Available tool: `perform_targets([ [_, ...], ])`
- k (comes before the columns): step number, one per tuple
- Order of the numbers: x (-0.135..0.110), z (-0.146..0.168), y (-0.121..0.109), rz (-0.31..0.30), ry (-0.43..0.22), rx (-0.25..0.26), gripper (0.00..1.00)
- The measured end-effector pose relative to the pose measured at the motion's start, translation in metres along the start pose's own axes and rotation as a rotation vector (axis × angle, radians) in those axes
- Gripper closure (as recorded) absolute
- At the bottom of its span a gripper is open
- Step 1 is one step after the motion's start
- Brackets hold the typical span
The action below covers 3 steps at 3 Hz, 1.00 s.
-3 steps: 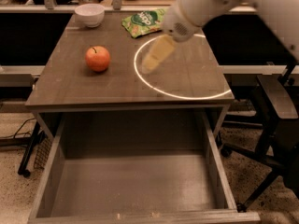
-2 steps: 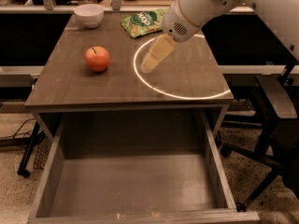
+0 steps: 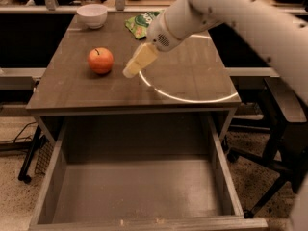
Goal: Place apple into top drawer
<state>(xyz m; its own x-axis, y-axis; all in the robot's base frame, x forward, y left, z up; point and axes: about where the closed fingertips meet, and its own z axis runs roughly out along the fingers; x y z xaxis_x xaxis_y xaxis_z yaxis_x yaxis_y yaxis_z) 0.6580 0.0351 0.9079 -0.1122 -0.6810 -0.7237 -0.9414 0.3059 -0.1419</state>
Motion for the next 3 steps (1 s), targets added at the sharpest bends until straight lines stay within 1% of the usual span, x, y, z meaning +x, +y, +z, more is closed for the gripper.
perform_targets([
  [1, -0.017, 0.041, -0.008, -0.004, -0.075, -0.018, 0.0],
  [2, -0.031, 0.082, -0.009, 0.001, -0.137, -0.054, 0.0],
  [3, -0.044, 0.114, -0.002, -0.001, -0.179, -0.098, 0.0],
])
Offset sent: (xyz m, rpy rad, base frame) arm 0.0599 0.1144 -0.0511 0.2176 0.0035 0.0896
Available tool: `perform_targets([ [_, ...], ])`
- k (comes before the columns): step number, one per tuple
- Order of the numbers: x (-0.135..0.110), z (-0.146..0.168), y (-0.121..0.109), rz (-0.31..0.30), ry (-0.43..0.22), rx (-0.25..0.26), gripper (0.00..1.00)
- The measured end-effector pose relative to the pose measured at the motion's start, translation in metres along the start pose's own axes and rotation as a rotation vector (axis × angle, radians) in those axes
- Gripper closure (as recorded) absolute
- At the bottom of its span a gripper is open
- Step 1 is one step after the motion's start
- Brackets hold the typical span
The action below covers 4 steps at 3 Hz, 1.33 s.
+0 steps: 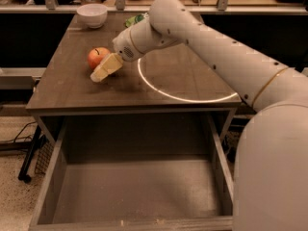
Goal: Place apple into top drawer
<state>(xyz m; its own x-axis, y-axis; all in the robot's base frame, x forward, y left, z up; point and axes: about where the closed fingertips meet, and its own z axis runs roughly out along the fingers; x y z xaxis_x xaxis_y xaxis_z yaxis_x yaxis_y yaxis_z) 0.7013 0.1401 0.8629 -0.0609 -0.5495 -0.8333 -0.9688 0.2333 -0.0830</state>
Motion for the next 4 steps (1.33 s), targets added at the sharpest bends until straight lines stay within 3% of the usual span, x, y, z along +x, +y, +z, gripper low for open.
perform_targets([
  [2, -0.011, 0.028, 0.009, 0.007, -0.043, -0.035, 0.41],
  [3, -0.016, 0.023, 0.007, 0.007, -0.048, -0.015, 0.64],
  [4, -0.016, -0.026, 0.003, 0.025, -0.038, 0.05, 0.95],
])
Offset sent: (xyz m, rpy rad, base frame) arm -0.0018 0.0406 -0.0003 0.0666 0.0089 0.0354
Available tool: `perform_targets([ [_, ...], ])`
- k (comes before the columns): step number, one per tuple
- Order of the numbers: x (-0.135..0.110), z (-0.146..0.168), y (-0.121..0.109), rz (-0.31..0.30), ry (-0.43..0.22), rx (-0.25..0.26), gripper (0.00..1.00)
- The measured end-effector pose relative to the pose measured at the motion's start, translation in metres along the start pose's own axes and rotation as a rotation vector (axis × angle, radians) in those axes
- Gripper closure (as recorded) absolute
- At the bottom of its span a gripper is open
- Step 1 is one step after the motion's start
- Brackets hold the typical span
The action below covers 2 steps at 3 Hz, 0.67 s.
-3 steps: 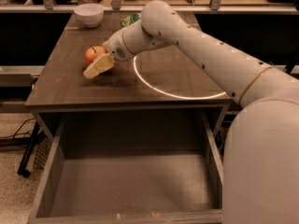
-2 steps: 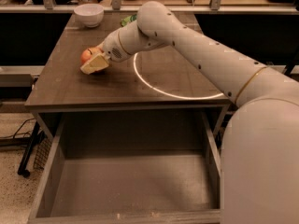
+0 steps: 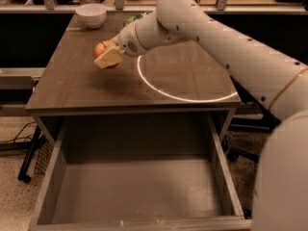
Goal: Place apple into top drawer
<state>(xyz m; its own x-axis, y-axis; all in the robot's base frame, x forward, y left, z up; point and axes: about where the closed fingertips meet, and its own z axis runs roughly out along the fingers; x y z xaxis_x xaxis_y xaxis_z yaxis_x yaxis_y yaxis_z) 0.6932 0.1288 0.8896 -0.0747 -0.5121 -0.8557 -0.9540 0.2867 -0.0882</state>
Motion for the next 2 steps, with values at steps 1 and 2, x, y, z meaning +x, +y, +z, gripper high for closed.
perform_targets([
  [1, 0.004, -0.064, 0.003, 0.02, -0.004, 0.076, 1.0],
  [2, -0.001, -0.141, 0.012, 0.037, -0.056, 0.157, 1.0],
])
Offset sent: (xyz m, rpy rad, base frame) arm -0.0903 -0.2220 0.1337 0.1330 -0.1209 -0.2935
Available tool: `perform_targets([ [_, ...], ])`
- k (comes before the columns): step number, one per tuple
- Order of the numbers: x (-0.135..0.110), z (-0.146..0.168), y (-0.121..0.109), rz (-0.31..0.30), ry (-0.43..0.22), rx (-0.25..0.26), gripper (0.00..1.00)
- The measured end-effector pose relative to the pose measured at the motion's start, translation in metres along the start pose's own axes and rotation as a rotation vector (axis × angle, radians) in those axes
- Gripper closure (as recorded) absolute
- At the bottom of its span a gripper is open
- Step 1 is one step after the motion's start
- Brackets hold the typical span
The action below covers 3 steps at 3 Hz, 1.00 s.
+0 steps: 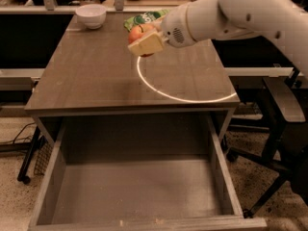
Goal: Place apple into top drawer
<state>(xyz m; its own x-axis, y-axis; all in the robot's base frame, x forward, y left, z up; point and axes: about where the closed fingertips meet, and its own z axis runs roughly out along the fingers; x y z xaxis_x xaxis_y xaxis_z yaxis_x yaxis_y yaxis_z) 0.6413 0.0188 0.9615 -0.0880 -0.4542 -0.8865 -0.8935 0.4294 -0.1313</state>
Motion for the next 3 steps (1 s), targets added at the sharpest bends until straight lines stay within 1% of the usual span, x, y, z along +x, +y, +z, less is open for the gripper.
perform_targets([
  [1, 0.011, -0.028, -0.012, 0.026, -0.003, 0.043, 1.0],
  [2, 0.008, -0.022, -0.008, 0.02, -0.003, 0.032, 1.0],
  [3, 0.025, -0.04, 0.021, 0.026, 0.034, -0.055, 1.0],
])
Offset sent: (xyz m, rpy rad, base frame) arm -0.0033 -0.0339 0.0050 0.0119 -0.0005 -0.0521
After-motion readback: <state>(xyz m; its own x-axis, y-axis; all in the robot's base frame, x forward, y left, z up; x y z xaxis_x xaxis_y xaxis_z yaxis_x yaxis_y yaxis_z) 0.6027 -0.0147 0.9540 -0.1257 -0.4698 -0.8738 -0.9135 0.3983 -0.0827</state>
